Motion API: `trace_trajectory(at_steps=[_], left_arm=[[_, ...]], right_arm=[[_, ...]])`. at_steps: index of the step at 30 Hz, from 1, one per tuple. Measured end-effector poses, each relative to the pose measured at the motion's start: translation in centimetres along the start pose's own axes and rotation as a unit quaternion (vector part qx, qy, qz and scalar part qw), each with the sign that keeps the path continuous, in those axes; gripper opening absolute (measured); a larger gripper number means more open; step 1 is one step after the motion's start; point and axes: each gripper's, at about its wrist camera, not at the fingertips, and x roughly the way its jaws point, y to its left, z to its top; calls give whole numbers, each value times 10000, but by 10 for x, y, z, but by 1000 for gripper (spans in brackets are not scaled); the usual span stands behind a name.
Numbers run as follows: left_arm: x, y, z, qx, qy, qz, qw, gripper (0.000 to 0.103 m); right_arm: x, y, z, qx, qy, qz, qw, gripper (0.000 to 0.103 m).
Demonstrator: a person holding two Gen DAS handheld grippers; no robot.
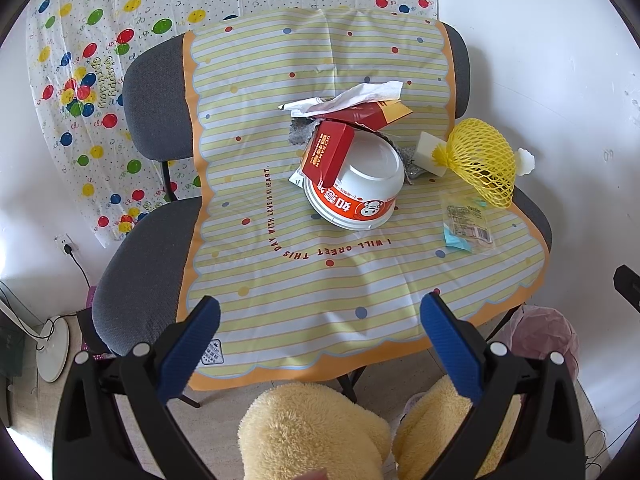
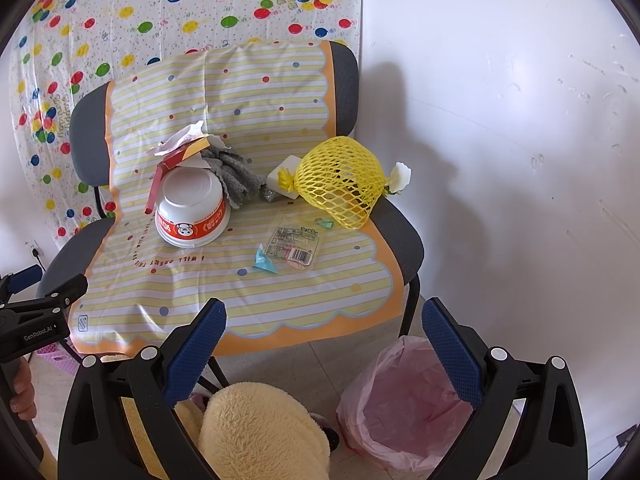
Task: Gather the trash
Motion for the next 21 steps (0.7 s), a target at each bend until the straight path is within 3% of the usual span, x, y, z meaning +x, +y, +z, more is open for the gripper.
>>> trace_trajectory(at_steps=[21], left_arm=[[8,3,1,-13,134,15,9999,97]], right_arm=[[17,7,2,-147,4,148,9998,97]])
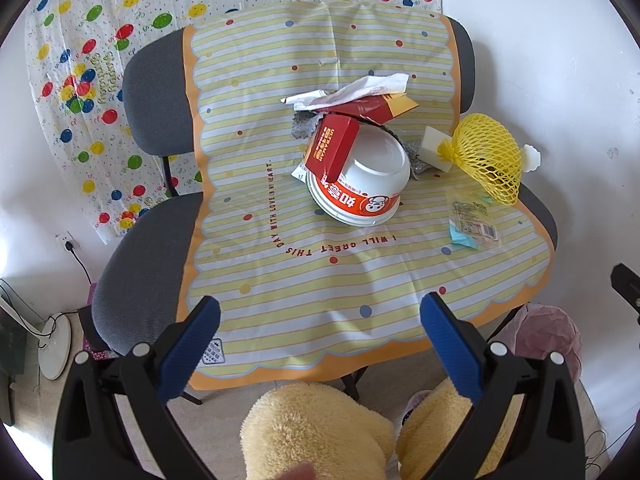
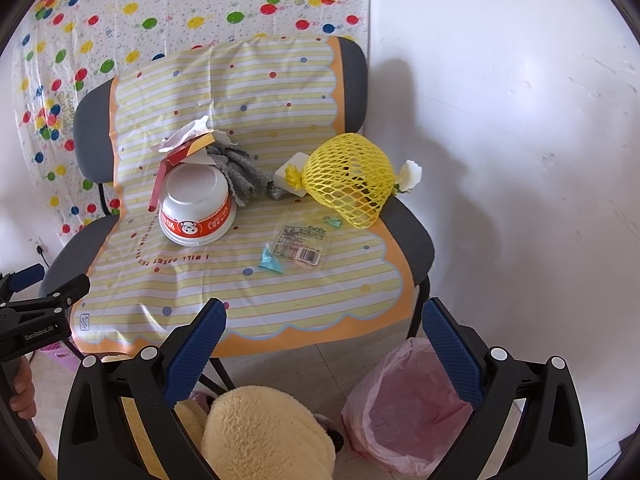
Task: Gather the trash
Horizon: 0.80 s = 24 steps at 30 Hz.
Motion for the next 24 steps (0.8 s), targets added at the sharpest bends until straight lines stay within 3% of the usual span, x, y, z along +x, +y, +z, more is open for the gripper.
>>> trace_trajectory(at_steps=[8,11,15,18,24], left_arm=[[24,-1,10,34,114,52,9999,97],[37,-3,15,71,123,182,9997,97],[57,-8,22,186,86,427,9989,97],[73,-9,29,190,173,281,9993,97],[109,-6,44,-82,408,-37,9991,97]], right_arm=[[45,-4,27,-234,-220,139,9994,97],[69,-9,41,-196,-393,362,9984,97],[104,-6,57,-484,-552,272,9969,97],[134,-6,69,-540,-286,130,9980,97],[180,3,84,-954,-166,-149,9952,97]])
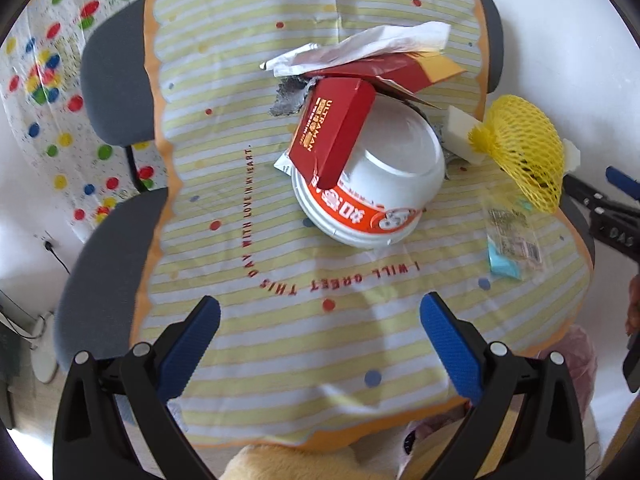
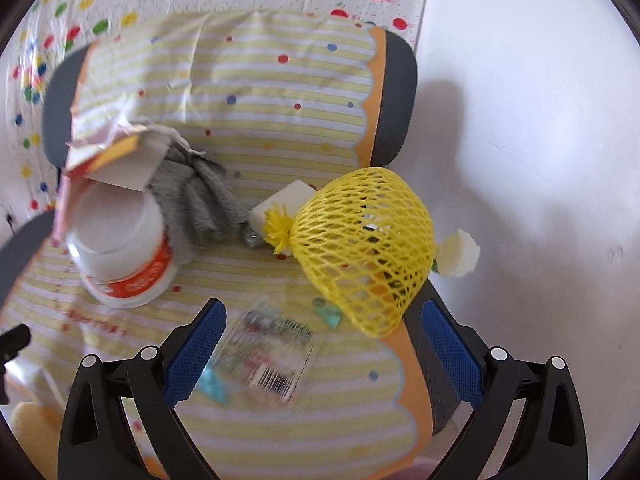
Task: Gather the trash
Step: 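Reach the right tool to the yellow mesh net and grasp it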
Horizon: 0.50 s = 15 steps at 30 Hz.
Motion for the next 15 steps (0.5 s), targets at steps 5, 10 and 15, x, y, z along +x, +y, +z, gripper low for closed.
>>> trace_trajectory(at_steps=[5,10,15], left_arm=[[21,3,15,-36,-66,93,9999,97],[38,9,27,-90,-60,72,9999,97],[51,14,30,-163,-5,39,9999,97]], right_arm=[[35,5,15,-153,62,-56,9998,96],[76,14,33,-301,236,-169,9991,96],[115,16,47,-256,372,-261,9986,94]])
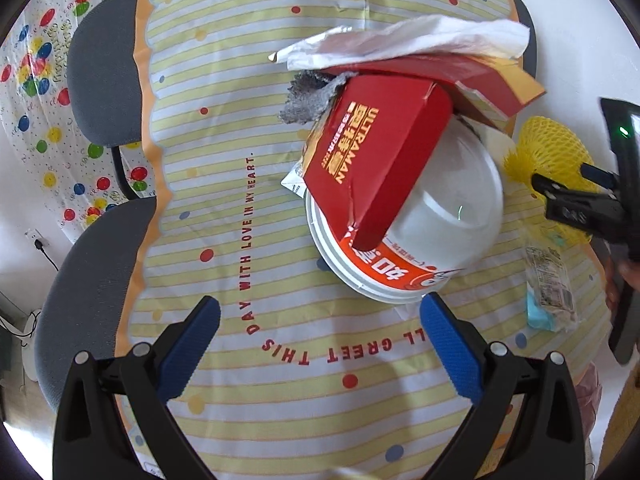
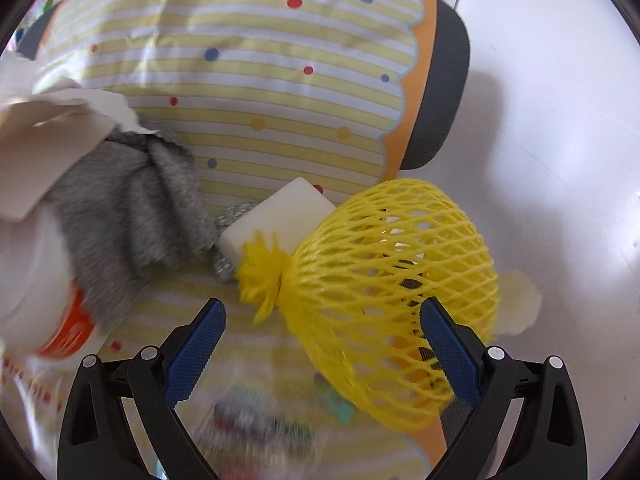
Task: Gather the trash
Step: 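Reach the right tool to the yellow mesh net and grasp it, then grasp the clear snack wrapper with the left tool while the right tool holds the net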
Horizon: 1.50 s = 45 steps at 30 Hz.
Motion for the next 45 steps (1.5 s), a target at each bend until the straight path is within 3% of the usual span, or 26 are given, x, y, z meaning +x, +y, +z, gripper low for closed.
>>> trace_trajectory(at_steps=[6,8,11,13,21,26,32,36,41,45], left_arm=[[9,6,-2,-80,91,19,9999,97],[10,7,-4,-91,97,39,9999,97],[8,6,-8,-70,129,-6,9999,97],[7,4,-11,-23,137,-48,9999,97],[-21,-3,-20,90,-112,-111,9998,97],[-42,-19,-24,405,-383,-132,9984,97],[-53,-47,-26,633,-473,-493,9957,97],[-49,-77,-26,791,-416,-1063,9903,97],[-37,-128,-28,1203,-285,-1772,9764,78],[-10,-165,-26,1450,-80,-1951,9700,76]], right_arm=[[22,1,3,7,246,26,9997,90],[25,3,0,-37,363,25,9993,60],[22,1,-3,-10,395,36,9992,43],[13,-1,-5,-58,331,-55,9994,13],[-67,-22,-19,177,-282,-247,9991,10],[-127,-44,-33,415,-708,-252,9963,10],[-171,-61,-54,626,-824,7,9946,10],[-188,-63,-77,574,-753,173,9954,10],[-193,-71,-100,706,-663,321,9948,10],[-190,-80,-113,793,-545,376,9947,10]])
